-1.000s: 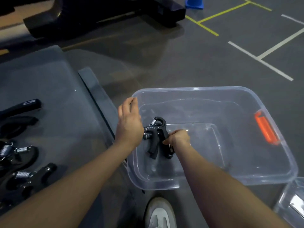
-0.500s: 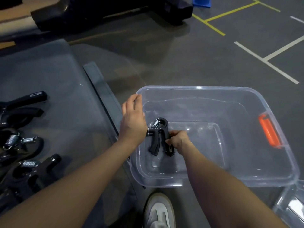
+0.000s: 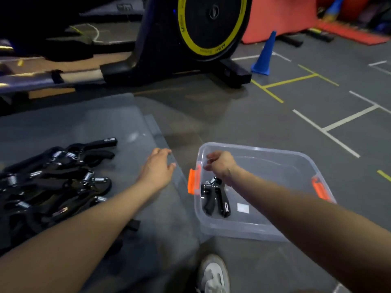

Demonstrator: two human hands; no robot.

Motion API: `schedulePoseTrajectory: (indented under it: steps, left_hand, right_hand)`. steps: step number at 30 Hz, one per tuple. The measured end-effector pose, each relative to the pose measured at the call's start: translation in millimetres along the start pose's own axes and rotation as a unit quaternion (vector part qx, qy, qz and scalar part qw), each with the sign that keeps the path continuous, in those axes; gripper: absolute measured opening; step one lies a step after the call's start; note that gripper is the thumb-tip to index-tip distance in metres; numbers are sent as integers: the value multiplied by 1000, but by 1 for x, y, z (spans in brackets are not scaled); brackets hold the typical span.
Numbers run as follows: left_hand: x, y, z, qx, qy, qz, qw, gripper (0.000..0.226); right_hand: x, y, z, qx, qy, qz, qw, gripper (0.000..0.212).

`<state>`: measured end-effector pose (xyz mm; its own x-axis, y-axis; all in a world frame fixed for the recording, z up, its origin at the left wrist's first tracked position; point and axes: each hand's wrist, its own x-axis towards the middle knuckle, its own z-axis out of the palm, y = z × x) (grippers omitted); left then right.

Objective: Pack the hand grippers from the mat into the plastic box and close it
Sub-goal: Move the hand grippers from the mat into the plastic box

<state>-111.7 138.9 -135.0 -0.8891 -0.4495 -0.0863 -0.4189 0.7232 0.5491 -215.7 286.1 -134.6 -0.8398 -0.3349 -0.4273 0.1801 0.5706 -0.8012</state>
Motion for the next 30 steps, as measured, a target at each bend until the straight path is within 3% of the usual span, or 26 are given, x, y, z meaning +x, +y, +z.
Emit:
schedulePoseTrajectory:
  steps: [3,9,22,26,30]
  left_hand:
    - [-21,-22,-33,22,6,-18,1000,45]
    - [-65,-71,-83,29,14,-52,998,48]
    - [-123,-170,-63,16,-34,-141,989,49]
    - [-120,-182,-59,14,-40,-150,988,52]
    - [-117,-183,-54,7,-42,-151,988,51]
  right_hand:
    - [-29,-34,28,-75,-53,-42,995,47]
    - [-64,-72,97,-91,-98,-69,989,41]
    - [-73,-16,200,-217,-142,-51,965,47]
    - [-71,-6,216,-228,-157,-54,959,56]
    - [-67,-3,223,-250,-153,-60,954,49]
